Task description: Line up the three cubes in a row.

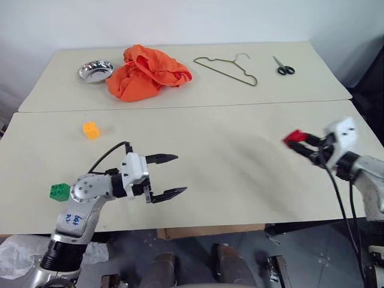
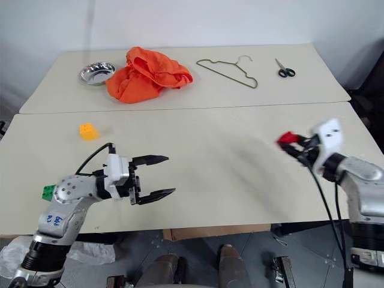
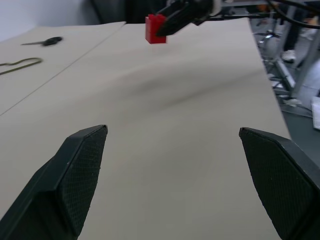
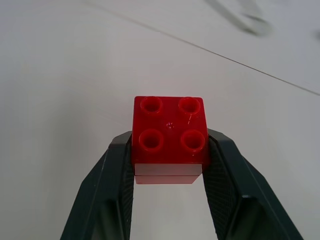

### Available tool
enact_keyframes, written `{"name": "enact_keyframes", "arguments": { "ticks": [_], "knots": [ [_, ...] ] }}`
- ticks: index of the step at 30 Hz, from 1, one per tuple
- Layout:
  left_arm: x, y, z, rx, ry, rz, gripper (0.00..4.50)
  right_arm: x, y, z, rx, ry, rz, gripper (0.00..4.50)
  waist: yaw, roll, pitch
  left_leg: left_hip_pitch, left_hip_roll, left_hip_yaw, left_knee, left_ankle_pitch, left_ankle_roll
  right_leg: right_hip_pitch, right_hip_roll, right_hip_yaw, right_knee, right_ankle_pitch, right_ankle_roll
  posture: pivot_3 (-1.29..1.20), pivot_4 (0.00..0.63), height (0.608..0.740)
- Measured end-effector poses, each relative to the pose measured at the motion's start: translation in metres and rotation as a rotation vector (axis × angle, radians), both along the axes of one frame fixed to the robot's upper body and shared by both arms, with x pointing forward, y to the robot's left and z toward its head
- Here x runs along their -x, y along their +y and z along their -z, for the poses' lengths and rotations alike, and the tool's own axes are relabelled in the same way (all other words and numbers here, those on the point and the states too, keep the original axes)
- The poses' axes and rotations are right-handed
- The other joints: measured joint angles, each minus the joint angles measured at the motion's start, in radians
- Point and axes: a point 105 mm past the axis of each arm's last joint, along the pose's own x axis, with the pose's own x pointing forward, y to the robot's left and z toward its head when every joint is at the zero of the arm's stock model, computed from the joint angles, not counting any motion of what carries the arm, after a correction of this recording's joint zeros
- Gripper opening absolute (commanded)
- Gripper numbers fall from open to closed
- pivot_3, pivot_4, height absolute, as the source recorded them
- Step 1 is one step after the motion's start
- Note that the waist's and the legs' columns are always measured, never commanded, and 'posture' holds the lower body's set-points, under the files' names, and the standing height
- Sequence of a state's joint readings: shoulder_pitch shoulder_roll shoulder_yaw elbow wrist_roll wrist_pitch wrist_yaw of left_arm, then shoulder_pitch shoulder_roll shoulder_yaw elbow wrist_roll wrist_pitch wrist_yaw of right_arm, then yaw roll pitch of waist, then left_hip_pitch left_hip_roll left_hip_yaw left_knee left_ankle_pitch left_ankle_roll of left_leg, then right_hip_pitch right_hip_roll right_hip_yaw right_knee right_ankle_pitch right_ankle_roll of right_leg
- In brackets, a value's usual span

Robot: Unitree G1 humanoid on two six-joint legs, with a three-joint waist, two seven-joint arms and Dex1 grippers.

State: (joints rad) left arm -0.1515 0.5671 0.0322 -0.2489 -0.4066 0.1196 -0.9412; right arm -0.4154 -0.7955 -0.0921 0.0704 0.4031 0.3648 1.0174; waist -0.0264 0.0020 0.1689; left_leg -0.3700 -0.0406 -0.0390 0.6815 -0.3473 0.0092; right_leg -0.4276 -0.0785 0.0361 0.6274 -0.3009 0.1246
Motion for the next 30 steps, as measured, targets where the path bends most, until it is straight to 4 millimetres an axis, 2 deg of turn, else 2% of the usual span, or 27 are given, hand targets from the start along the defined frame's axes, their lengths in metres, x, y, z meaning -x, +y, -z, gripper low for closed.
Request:
{"name": "enact_keyframes", "arguments": {
  "ticks": [1, 3, 8, 16, 22, 24, 26, 30],
  "knots": [
    [-0.001, 0.003, 0.0, 0.005, 0.0, -0.02, 4.5, 0.003, 0.017, -0.001, 0.038, 0.02, -0.109, 1.5, 0.001, 0.0, 0.0, 0.0, 0.0, -0.001, 0.0, 0.0, 0.0, 0.0, 0.0, 0.0, 0.0, 0.0, 0.0, 0.0, 0.15, 0.74],
    [-0.001, 0.009, 0.0, 0.012, -0.001, -0.058, 4.5, 0.004, 0.04, -0.002, 0.108, 0.047, -0.258, 1.5, 0.004, -0.001, 0.0, -0.001, 0.0, -0.003, 0.0, 0.0, 0.0, 0.0, -0.001, 0.0, -0.001, 0.0, 0.0, 0.0, 0.15, 0.74],
    [0.002, 0.019, 0.004, 0.021, 0.009, -0.126, 4.5, -0.004, 0.08, 0.004, 0.22, 0.062, -0.485, 1.5, 0.009, -0.002, 0.001, -0.002, 0.0, -0.004, 0.0, 0.0, -0.001, 0.0, -0.001, 0.0, -0.002, 0.0, 0.0, 0.0, 0.15, 0.74],
    [0.009, 0.022, 0.001, 0.025, -0.008, -0.172, 4.5, -0.011, 0.106, 0.038, 0.289, 0.094, -0.604, 1.5, 0.023, -0.002, 0.001, -0.002, -0.001, -0.004, 0.0, -0.001, -0.001, 0.0, -0.001, -0.003, -0.002, 0.0, -0.001, 0.0, 0.15, 0.74],
    [0.01, 0.029, -0.001, 0.019, -0.017, -0.209, 4.5, -0.013, 0.113, 0.043, 0.292, 0.072, -0.625, 1.5, 0.019, -0.002, 0.001, -0.002, 0.0, -0.004, 0.0, -0.001, -0.002, 0.0, -0.001, -0.003, -0.002, 0.0, -0.001, 0.0, 0.15, 0.74],
    [0.011, 0.03, -0.003, 0.005, -0.027, -0.211, 4.5, -0.013, 0.114, 0.043, 0.294, 0.066, -0.628, 2.23, 0.016, -0.002, 0.001, -0.001, 0.0, -0.004, 0.0, -0.001, -0.002, -0.001, -0.001, -0.003, -0.001, -0.001, -0.001, 0.0, 0.15, 0.74],
    [0.011, 0.032, -0.004, 0.004, -0.034, -0.222, 4.5, -0.013, 0.114, 0.045, 0.303, 0.07, -0.625, 2.71, 0.015, -0.002, 0.001, -0.001, 0.0, -0.004, 0.0, -0.001, -0.002, -0.001, -0.001, -0.003, -0.001, -0.001, -0.002, 0.0, 0.15, 0.74],
    [0.011, 0.048, -0.004, 0.06, 0.032, -0.314, 4.5, -0.013, 0.114, 0.04, 0.291, 0.032, -0.634, 4.07, 0.011, -0.002, 0.001, -0.002, 0.0, -0.004, -0.001, -0.001, -0.002, -0.001, -0.001, -0.003, 0.0, -0.001, -0.002, 0.0, 0.15, 0.74]
  ]
}}
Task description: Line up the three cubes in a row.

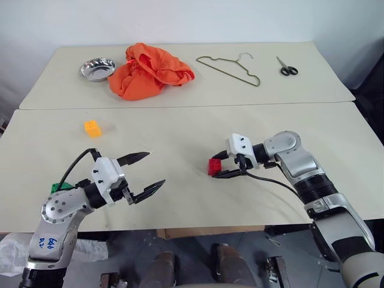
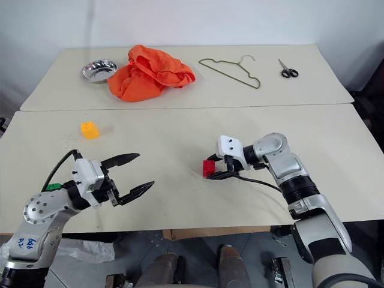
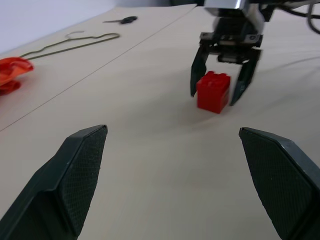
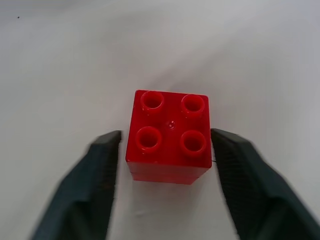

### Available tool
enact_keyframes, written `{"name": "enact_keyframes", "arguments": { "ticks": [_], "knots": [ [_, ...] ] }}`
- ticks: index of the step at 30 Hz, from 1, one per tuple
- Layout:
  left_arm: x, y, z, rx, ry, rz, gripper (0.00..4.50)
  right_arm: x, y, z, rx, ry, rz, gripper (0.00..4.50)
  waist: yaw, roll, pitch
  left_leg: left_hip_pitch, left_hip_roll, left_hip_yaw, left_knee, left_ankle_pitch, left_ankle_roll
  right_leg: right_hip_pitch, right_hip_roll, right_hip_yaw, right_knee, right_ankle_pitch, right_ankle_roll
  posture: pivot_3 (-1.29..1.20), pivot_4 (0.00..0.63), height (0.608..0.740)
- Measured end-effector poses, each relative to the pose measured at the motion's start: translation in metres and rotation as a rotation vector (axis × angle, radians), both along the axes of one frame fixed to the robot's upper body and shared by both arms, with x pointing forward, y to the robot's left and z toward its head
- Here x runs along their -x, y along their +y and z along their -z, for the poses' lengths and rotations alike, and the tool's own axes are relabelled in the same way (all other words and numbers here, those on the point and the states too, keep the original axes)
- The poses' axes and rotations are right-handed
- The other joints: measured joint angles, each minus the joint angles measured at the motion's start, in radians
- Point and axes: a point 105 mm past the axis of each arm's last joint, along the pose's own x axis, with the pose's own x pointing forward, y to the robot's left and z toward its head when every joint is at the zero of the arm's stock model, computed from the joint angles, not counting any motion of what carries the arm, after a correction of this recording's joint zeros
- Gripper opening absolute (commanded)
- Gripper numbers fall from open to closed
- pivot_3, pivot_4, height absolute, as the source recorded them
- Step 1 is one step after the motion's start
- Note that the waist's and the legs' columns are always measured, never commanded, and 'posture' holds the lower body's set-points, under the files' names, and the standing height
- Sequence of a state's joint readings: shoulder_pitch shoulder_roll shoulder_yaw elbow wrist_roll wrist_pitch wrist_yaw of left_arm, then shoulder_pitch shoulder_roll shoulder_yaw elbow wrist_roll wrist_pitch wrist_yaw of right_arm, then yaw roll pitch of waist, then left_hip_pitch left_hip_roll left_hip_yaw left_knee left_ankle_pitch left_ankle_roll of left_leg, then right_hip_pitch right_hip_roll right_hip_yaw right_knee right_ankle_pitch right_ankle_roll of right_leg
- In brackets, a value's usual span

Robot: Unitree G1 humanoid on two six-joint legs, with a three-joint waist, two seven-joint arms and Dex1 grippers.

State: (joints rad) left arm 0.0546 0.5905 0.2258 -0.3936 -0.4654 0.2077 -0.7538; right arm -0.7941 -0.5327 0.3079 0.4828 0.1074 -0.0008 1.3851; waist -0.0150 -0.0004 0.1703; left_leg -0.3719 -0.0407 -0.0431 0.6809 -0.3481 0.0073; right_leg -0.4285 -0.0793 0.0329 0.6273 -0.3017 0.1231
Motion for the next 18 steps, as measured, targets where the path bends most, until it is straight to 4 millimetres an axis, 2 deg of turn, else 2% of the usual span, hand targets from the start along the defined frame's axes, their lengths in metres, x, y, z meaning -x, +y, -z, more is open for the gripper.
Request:
{"name": "enact_keyframes", "arguments": {
  "ticks": [2, 4, 7, 8, 11, 15, 18],
  "knots": [
    [0.001, 0.011, 0.0, 0.025, 0.017, -0.063, 4.5, -0.001, 0.001, -0.012, -0.072, -0.033, -0.007, 4.46, -0.002, 0.0, 0.0, 0.0, 0.0, -0.001, 0.0, 0.0, 0.0, 0.0, 0.0, 0.0, 0.0, 0.0, 0.0, 0.0, 0.15, 0.74],
    [0.006, 0.022, 0.0, 0.027, -0.006, -0.128, 4.5, 0.001, 0.0, -0.026, -0.153, -0.067, -0.03, 4.46, -0.005, 0.0, 0.0, 0.0, 0.0, 0.0, 0.0, 0.0, 0.0, 0.0, 0.0, 0.0, 0.0, 0.0, 0.0, 0.0, 0.15, 0.74],
    [0.017, 0.049, -0.001, 0.064, -0.068, -0.306, 4.5, 0.01, -0.009, -0.05, -0.308, -0.109, -0.093, 4.46, -0.009, 0.0, 0.0, 0.0, 0.001, -0.001, -0.001, -0.001, 0.0, 0.002, 0.0, 0.0, -0.001, 0.0, 0.0, 0.0, 0.15, 0.74],
    [0.02, 0.054, -0.001, 0.073, -0.081, -0.345, 4.5, 0.012, -0.012, -0.051, -0.334, -0.108, -0.098, 4.46, -0.009, 0.0, 0.0, 0.0, 0.001, -0.002, -0.001, -0.001, 0.0, 0.002, 0.0, 0.0, -0.001, 0.0, 0.0, 0.0, 0.15, 0.74],
    [0.043, 0.079, 0.009, 0.1, -0.099, -0.53, 4.5, 0.026, -0.017, -0.043, -0.42, -0.083, -0.114, 4.46, -0.01, -0.001, 0.0, 0.0, 0.001, -0.001, -0.001, -0.002, 0.001, 0.002, 0.0, 0.002, -0.003, 0.0, 0.0, 0.0, 0.15, 0.74],
    [0.085, 0.113, 0.03, 0.115, -0.114, -0.852, 4.5, 0.044, -0.012, -0.021, -0.497, -0.085, -0.137, 4.46, -0.01, -0.001, 0.001, 0.001, 0.001, 0.0, 0.0, -0.003, 0.001, 0.003, 0.0, 0.003, -0.006, 0.0, 0.0, 0.0, 0.15, 0.74],
    [0.113, 0.132, 0.042, 0.162, -0.12, -1.052, 4.5, 0.053, -0.008, -0.022, -0.551, -0.085, -0.166, 4.46, -0.008, -0.002, 0.001, 0.001, 0.001, 0.0, 0.0, -0.003, 0.001, 0.004, 0.0, 0.003, -0.006, 0.0, 0.0, 0.0, 0.15, 0.74]
  ]
}}
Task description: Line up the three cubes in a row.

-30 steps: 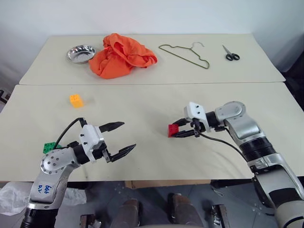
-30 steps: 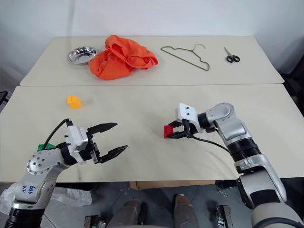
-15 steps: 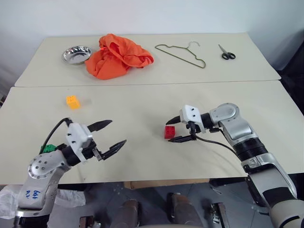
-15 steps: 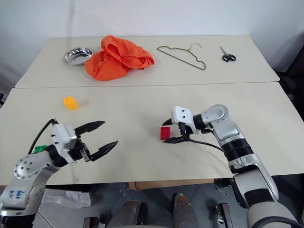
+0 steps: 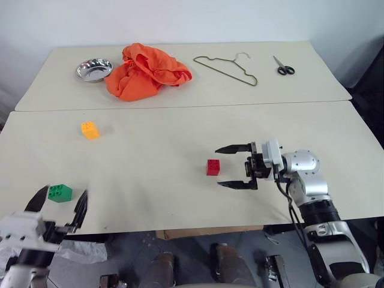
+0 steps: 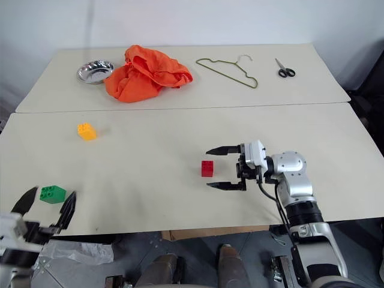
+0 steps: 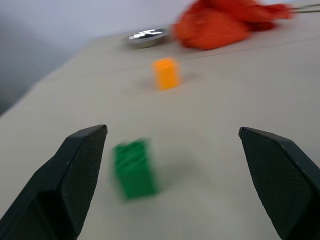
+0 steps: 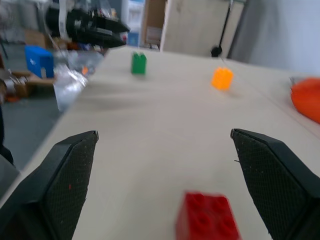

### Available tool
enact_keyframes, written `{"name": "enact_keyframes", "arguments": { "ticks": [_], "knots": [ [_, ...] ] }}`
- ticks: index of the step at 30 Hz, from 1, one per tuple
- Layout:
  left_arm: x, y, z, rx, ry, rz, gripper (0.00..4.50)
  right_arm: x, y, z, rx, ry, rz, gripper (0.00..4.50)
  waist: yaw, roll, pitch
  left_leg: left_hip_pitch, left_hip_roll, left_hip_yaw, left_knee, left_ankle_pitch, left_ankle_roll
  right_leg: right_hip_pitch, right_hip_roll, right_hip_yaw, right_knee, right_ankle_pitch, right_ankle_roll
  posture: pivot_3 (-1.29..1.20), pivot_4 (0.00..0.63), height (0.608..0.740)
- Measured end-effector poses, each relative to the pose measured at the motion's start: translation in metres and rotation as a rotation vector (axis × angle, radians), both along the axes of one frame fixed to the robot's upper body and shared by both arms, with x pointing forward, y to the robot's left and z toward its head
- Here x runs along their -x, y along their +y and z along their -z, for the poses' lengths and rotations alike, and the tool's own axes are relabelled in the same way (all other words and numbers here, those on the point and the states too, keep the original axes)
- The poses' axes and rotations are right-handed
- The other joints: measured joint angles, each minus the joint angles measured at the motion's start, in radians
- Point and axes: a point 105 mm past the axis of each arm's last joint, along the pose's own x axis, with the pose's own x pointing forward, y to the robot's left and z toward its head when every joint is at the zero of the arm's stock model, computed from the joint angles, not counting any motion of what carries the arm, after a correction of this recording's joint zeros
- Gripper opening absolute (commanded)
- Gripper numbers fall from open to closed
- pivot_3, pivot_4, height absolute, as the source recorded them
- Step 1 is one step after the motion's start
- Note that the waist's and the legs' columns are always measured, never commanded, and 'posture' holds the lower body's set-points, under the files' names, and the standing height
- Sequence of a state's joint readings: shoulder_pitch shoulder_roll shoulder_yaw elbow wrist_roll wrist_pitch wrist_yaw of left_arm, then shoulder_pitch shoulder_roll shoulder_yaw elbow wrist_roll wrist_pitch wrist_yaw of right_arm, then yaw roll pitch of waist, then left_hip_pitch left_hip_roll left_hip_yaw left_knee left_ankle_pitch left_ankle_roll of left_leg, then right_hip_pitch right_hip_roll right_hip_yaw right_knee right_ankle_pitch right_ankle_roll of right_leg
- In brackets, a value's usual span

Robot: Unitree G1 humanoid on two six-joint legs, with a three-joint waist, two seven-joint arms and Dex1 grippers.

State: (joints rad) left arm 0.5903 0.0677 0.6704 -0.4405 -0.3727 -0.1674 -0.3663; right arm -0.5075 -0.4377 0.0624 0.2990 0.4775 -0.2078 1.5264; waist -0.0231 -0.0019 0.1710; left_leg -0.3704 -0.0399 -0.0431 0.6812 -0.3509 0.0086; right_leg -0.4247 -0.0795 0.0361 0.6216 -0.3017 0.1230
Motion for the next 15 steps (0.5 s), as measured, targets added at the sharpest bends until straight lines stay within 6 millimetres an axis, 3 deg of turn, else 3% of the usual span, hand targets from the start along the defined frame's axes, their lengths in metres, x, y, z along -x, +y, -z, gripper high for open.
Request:
{"name": "enact_keyframes", "arguments": {
  "ticks": [3, 8, 11, 15],
  "knots": [
    [0.022, 0.016, 0.017, 0.065, 0.013, -0.13, 4.5, 0.005, 0.002, -0.003, -0.031, -0.011, -0.016, 4.46, 0.007, -0.001, 0.0, 0.001, 0.0, -0.001, 0.0, 0.0, 0.0, 0.001, 0.0, 0.0, 0.0, 0.0, 0.0, 0.0, 0.15, 0.74],
    [0.059, 0.031, 0.063, 0.252, 0.089, -0.274, 4.5, 0.017, 0.004, 0.008, -0.036, -0.008, -0.053, 4.46, 0.016, -0.004, 0.001, 0.001, 0.0, -0.001, 0.0, -0.001, 0.001, 0.001, 0.0, 0.0, -0.001, 0.0, 0.0, 0.0, 0.15, 0.74],
    [0.055, 0.027, 0.06, 0.271, 0.063, -0.252, 4.5, 0.02, 0.007, 0.005, -0.034, -0.038, -0.076, 4.46, 0.023, -0.005, 0.001, 0.002, 0.0, -0.002, 0.0, -0.001, 0.001, 0.003, -0.001, -0.001, -0.001, 0.0, 0.0, 0.0, 0.15, 0.74],
    [0.022, 0.015, 0.039, 0.241, 0.015, -0.128, 4.5, 0.02, 0.007, 0.005, -0.033, -0.044, -0.078, 4.46, 0.023, -0.005, 0.001, 0.004, 0.0, -0.004, 0.0, -0.002, 0.0, 0.005, -0.001, -0.003, -0.002, 0.0, -0.001, 0.0, 0.15, 0.74]
  ]
}}
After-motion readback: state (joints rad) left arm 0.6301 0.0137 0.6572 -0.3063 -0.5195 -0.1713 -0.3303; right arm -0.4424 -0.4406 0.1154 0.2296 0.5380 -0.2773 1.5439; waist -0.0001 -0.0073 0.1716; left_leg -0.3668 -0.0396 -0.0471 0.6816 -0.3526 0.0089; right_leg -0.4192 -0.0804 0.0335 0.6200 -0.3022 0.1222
